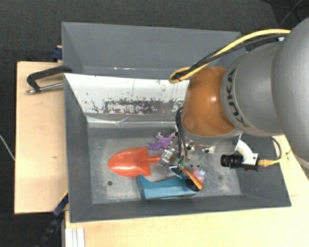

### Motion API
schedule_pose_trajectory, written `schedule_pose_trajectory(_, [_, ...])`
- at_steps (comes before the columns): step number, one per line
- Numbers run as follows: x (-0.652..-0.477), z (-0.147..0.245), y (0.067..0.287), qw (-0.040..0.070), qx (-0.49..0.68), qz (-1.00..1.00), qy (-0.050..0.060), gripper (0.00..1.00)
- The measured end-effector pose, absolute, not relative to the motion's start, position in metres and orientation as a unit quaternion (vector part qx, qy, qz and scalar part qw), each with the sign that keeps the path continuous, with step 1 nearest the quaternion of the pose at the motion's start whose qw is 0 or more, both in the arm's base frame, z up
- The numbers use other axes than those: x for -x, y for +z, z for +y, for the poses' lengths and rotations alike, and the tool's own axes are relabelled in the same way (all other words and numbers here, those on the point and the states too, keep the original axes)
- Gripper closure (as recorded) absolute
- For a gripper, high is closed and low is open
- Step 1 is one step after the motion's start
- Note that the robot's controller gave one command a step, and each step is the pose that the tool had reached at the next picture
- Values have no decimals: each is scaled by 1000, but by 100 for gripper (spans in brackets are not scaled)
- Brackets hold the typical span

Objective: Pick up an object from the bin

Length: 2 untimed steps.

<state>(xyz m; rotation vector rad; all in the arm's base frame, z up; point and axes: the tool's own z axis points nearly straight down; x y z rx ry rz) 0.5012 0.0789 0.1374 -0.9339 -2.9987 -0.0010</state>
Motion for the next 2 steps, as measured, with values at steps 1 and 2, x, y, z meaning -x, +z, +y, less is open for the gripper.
schedule_pose_trajectory(1, [-503, 81, 146, -1, 307, -952, -1, 100])
schedule_pose_trajectory(2, [-506, 83, 157, -1, 310, -951, -1, 100])
